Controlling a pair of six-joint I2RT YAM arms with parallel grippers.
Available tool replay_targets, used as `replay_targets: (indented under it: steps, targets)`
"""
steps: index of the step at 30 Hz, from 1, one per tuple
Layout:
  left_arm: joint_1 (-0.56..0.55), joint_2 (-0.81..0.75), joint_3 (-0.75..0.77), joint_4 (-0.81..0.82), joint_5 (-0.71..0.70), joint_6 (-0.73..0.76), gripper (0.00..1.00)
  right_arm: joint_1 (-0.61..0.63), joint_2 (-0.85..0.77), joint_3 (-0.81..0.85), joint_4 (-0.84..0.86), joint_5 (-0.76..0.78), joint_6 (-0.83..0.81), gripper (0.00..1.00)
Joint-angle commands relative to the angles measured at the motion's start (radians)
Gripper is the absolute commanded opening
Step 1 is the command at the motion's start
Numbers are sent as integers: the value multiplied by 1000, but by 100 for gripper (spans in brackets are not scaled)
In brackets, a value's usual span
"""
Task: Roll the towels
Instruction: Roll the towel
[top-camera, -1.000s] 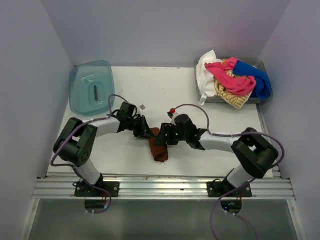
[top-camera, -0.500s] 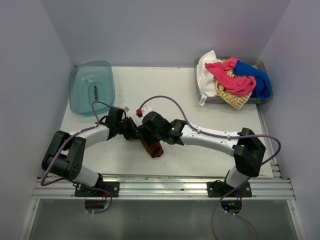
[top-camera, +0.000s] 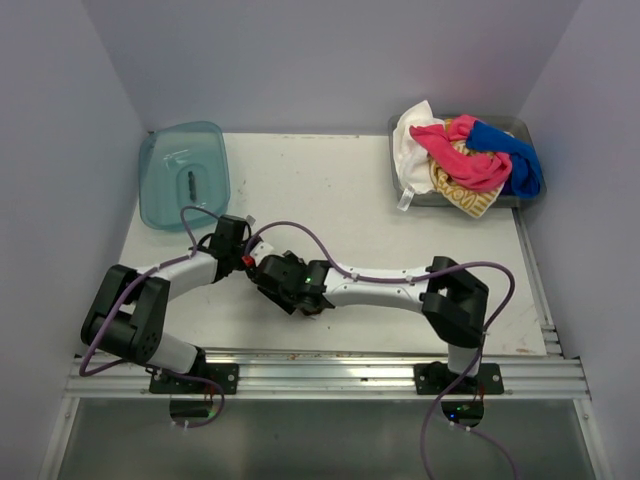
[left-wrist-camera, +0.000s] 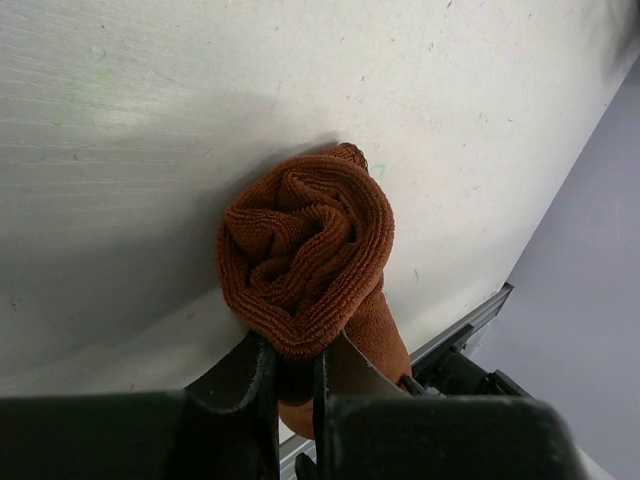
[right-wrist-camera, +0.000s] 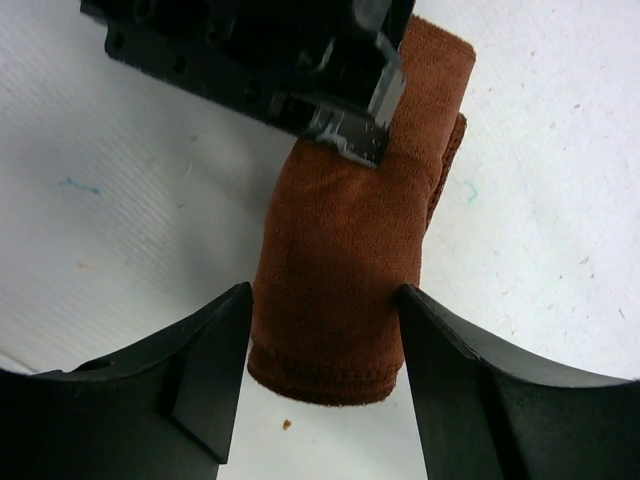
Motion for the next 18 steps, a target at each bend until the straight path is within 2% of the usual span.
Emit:
replay_targets:
  steps: [1,5,8,12,14,15,17,18]
  targets:
    - [4,-4,-15,-6,-60,7,0,4,46,50,0,53,-5,63]
    - [6,-9,-8,-19,-61,12,0,6,96,58,-6,46,43,59]
    - [4,-21,-8,-26,-74,12,0,4,109,47,-3,49,81,51]
    - [6,-41,-10,-26,-84,1,0,1,97,16,14,68,124,32]
    - [7,-47,-5,-30,-81,4,11,-14,65,-11,61,52,153,25]
    - [9,-52,4,-38,-81,9,23,-22,47,-52,86,33,164,20]
    - [18,-64,10,-47,-90,19,35,-68,-1,-117,156,-62,204,15]
    - [23,-78,18,-55,-92,21,46,-87,-13,-138,179,-103,219,14]
